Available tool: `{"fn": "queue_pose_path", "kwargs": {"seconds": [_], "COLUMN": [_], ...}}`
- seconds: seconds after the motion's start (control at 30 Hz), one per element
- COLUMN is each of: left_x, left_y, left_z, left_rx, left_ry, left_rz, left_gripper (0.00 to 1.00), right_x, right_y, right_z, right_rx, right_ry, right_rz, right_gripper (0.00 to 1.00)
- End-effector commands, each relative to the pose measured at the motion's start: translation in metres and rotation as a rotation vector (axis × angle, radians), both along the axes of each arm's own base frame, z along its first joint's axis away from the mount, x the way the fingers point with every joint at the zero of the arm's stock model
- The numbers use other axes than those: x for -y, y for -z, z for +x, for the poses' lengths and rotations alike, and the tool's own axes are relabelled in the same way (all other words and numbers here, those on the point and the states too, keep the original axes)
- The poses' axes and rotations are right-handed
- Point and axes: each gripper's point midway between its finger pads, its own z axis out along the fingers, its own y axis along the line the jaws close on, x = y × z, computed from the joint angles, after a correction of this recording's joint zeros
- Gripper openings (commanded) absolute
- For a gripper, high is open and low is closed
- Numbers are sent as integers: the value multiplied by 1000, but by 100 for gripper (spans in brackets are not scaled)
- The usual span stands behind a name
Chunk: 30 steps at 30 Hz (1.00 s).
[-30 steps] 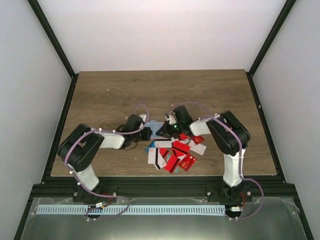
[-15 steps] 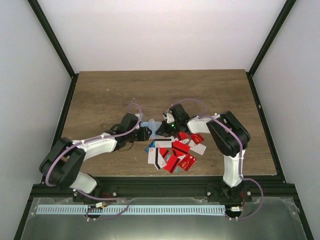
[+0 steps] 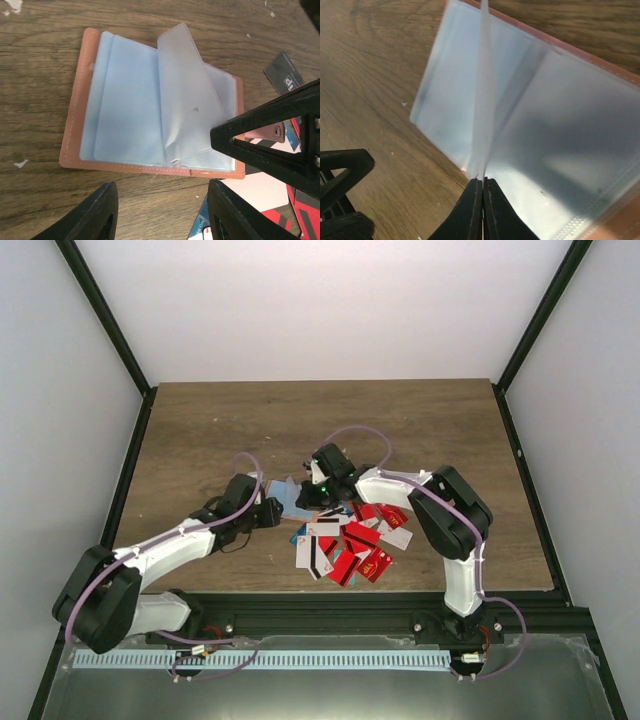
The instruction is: Put the credit cards into the card holder
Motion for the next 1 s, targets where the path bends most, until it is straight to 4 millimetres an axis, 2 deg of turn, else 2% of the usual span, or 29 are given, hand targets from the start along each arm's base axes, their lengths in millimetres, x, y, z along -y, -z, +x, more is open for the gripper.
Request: {"fn": "queue_pose_path", "kwargs": {"seconds": [0.0,0.23,0.73,0.87,0.97], "left_x": [-15,-29,-50,-48,-43], "left_y": [2,-4,-10,-12,-14], "left_z": [-4,-6,-15,-18,-22], "left_rx": [-7,5,11,5,-6], "left_ry": [-43,-81,-120,-110,-88], "left_rz": [20,21,25,10,-17], "left_gripper": [51,52,53,53,53], "right_x": [-11,-39,-99,-109,-103], "right_y": [-16,-21,-23,-41,-62], "right_z": [5,4,13,14,15], "right_rx": [64,77,94,130,182], "right_ry": [-18,-74,-202,-250,-254], "right_rz": [-39,-27,74,119,130], "right_gripper": [5,11,35,42,48]}}
